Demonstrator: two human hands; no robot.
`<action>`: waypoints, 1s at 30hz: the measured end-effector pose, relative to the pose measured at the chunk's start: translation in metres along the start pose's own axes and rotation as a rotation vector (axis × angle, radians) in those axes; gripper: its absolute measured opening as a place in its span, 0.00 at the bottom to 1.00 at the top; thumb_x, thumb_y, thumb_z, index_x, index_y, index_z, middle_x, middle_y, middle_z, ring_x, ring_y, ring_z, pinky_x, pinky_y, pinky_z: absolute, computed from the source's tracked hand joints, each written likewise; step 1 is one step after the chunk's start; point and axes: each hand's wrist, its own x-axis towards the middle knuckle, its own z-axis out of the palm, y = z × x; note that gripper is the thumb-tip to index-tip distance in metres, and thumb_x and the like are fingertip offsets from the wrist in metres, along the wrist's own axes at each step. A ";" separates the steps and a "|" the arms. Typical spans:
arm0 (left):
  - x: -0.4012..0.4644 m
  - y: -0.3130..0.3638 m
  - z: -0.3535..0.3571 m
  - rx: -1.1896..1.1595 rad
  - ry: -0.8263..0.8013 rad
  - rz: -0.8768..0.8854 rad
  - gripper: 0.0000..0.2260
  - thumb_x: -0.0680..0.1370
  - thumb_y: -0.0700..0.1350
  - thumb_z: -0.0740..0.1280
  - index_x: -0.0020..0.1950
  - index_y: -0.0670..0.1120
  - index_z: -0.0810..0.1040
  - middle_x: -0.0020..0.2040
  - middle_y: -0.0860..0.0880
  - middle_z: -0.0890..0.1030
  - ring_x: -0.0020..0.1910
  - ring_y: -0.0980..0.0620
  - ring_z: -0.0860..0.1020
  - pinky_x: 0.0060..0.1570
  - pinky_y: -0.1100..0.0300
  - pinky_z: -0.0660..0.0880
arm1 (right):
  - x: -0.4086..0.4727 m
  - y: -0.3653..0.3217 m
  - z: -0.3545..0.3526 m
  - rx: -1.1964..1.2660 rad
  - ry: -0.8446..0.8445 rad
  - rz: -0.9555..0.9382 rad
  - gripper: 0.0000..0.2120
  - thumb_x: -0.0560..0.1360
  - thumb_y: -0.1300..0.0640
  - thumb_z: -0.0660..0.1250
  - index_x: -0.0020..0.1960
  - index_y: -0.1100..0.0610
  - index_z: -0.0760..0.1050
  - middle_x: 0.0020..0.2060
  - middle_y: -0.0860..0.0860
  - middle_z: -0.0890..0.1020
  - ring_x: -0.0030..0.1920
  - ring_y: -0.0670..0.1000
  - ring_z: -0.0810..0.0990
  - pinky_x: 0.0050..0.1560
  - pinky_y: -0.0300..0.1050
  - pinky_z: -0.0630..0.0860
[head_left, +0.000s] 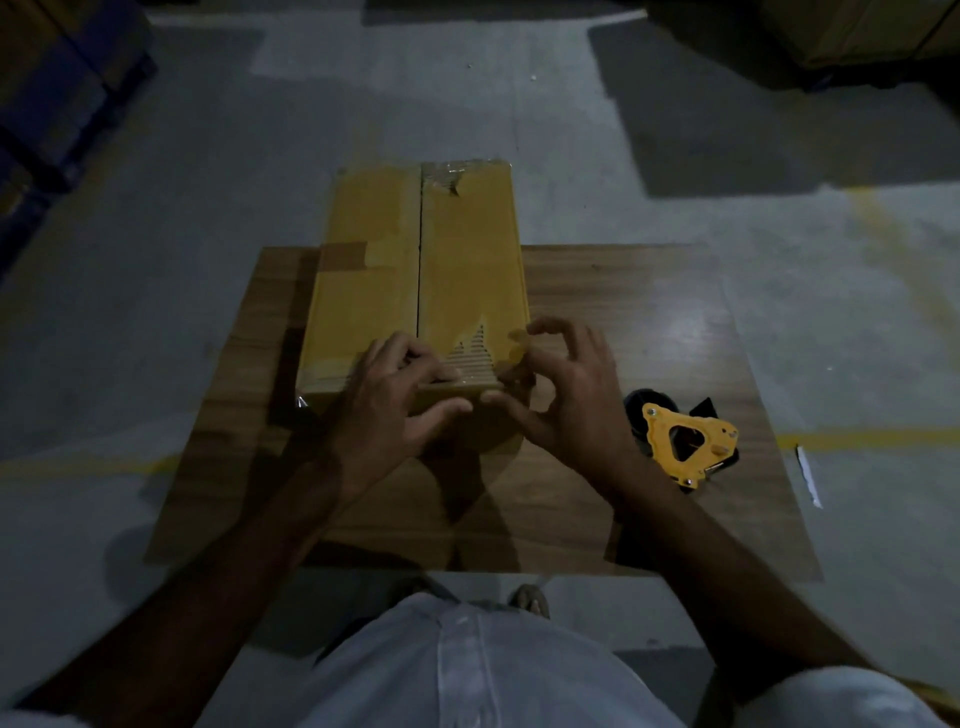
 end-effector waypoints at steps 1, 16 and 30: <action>0.000 -0.004 -0.002 0.012 0.021 -0.008 0.16 0.75 0.59 0.73 0.55 0.49 0.84 0.53 0.52 0.74 0.55 0.51 0.72 0.53 0.49 0.75 | 0.006 -0.003 0.002 -0.028 -0.009 -0.034 0.17 0.74 0.36 0.72 0.53 0.48 0.82 0.65 0.53 0.74 0.65 0.54 0.72 0.59 0.52 0.70; 0.004 -0.029 -0.020 -0.047 -0.004 0.006 0.16 0.75 0.62 0.71 0.53 0.52 0.86 0.49 0.55 0.73 0.52 0.53 0.72 0.50 0.50 0.75 | 0.022 -0.037 0.014 -0.134 -0.108 -0.014 0.18 0.73 0.40 0.73 0.53 0.52 0.84 0.56 0.54 0.81 0.60 0.56 0.77 0.68 0.63 0.70; -0.016 -0.077 -0.047 -0.063 0.066 -0.074 0.16 0.74 0.62 0.74 0.52 0.52 0.85 0.51 0.54 0.76 0.53 0.54 0.71 0.52 0.48 0.72 | 0.035 -0.082 0.039 -0.213 -0.163 0.016 0.18 0.73 0.40 0.75 0.56 0.50 0.83 0.56 0.52 0.81 0.61 0.55 0.78 0.75 0.61 0.63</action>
